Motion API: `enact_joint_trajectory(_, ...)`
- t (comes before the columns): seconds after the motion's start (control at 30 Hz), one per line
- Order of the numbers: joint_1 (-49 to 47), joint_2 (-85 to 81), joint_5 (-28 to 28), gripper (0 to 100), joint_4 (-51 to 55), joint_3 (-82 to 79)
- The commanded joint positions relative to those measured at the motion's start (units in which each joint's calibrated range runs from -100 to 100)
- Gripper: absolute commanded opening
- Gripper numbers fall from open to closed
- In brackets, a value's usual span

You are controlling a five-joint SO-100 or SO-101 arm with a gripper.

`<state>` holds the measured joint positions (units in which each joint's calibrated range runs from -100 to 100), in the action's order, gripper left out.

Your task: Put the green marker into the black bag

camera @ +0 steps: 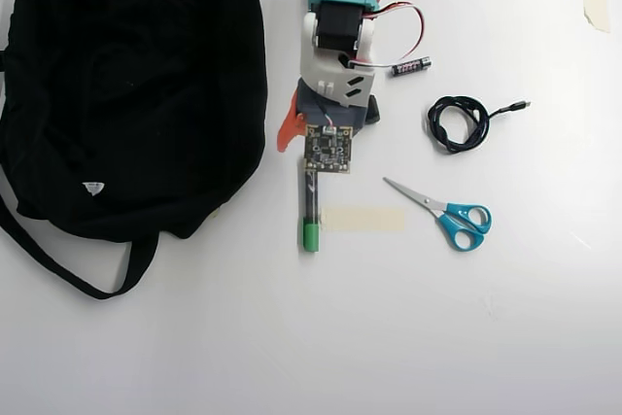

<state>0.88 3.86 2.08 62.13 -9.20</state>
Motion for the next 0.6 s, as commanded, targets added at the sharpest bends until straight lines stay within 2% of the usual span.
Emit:
enact_joint_trajectory(0.0, -0.21, 0.04, 0.34, 31, -0.03, 3.18)
enact_joint_trajectory(0.37, -0.36, 7.26, 1.39, 32, 10.82, 14.68)
enact_joint_trajectory(0.57, -0.43, 13.65, 2.28, 31, 12.20, 22.05)
